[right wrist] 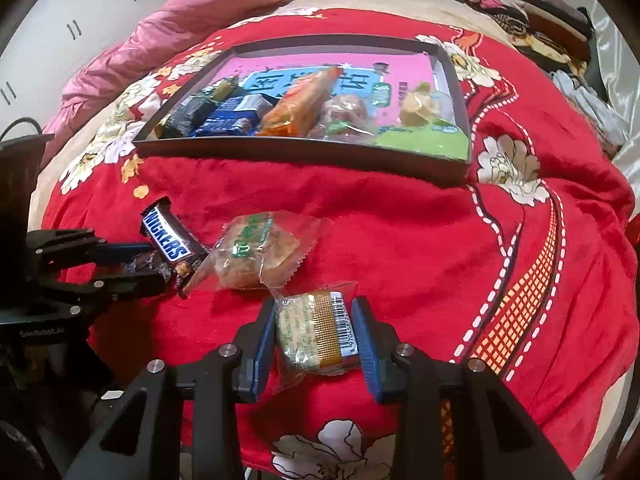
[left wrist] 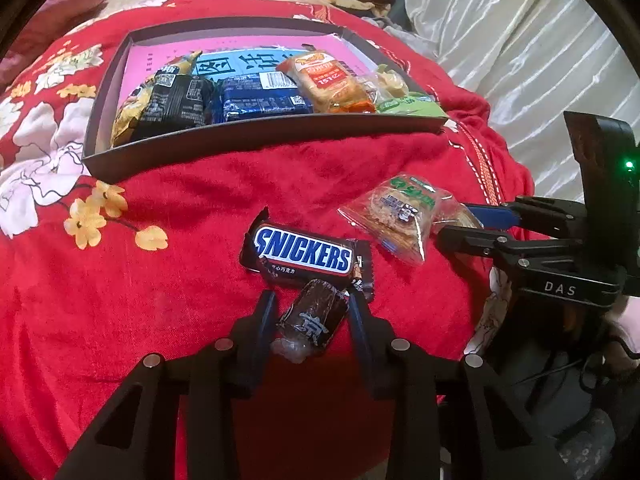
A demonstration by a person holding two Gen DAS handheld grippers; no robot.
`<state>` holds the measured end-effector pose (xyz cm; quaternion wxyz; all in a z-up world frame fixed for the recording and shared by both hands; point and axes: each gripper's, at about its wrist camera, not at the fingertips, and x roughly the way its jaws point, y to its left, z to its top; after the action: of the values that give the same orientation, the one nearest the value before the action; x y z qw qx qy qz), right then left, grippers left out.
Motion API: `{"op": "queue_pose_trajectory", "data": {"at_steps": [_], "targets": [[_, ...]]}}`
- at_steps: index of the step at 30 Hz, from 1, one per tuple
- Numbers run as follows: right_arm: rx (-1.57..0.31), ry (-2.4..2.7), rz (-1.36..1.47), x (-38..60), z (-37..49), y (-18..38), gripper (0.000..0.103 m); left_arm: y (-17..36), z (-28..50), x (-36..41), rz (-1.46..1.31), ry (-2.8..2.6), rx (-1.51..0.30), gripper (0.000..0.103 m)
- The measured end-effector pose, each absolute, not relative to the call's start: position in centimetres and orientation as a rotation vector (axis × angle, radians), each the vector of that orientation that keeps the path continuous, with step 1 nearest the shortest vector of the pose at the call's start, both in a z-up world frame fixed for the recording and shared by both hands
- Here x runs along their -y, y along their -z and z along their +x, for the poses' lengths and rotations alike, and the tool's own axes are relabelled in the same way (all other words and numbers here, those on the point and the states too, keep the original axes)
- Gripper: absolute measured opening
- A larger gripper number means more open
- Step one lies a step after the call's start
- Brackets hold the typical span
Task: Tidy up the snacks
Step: 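Grasp the dark chocolate cake with the left gripper while the right grasps a clear cookie packet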
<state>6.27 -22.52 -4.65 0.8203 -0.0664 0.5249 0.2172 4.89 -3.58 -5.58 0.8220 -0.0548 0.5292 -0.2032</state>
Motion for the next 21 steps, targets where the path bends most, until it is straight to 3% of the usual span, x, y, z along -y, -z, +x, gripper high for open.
{"op": "queue_pose_trajectory", "data": {"at_steps": [6, 21], "targets": [[-1.128, -0.457, -0.168, 22.1, 6.3, 5.0, 0.037, 5.3, 4.9, 3.5, -0.115, 0.438, -1.124, 0.037], [-1.065, -0.414, 0.097, 26.8, 7.1, 3.1, 0.036, 2.3, 4.6, 0.6, -0.209, 0.419, -1.036, 0.037]]}}
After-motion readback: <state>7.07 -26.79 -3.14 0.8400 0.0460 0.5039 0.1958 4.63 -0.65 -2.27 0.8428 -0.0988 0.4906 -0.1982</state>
